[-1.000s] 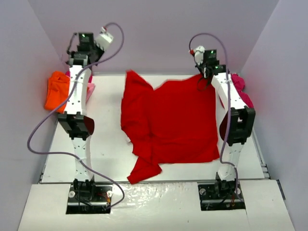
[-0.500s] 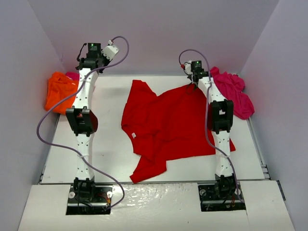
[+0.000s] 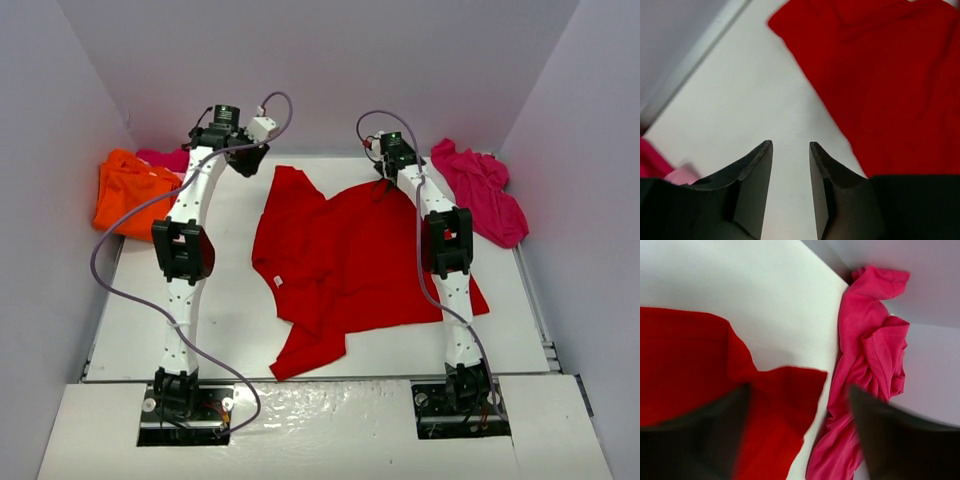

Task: Fold and stack the t-shirts
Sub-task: Flatten out the tshirt, then grap the side of the flattened tshirt furthest away from the robot with both arms

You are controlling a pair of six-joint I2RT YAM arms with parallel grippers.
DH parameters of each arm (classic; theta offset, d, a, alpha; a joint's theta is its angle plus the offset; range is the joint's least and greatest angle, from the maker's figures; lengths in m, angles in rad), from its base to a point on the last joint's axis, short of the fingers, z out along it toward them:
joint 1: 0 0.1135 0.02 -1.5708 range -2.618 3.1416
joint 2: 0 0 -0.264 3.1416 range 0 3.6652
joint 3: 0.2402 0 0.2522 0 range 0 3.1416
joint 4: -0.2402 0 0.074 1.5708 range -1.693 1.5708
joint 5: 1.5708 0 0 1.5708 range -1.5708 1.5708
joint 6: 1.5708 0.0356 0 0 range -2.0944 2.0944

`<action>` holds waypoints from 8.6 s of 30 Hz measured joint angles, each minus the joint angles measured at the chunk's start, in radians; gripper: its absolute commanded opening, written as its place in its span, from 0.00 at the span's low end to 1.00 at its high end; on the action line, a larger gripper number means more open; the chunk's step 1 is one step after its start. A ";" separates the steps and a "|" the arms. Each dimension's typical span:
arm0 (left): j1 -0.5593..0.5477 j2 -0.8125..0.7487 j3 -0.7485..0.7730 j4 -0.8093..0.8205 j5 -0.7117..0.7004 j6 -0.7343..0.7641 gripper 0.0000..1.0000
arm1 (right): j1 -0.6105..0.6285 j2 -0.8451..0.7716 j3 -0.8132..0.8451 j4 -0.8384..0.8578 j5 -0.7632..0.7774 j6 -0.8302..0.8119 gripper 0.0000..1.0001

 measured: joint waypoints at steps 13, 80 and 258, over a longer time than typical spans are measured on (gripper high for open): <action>-0.157 -0.070 -0.325 -0.131 0.209 -0.005 0.26 | -0.034 0.024 -0.009 0.057 0.090 0.028 0.66; 0.068 -0.127 -0.470 -0.282 0.072 0.085 0.00 | 0.092 -0.420 -0.703 -0.497 -0.354 0.139 0.00; 0.075 0.228 0.112 -0.297 0.058 -0.003 0.52 | 0.101 -0.277 -0.313 -0.498 -0.444 0.231 0.39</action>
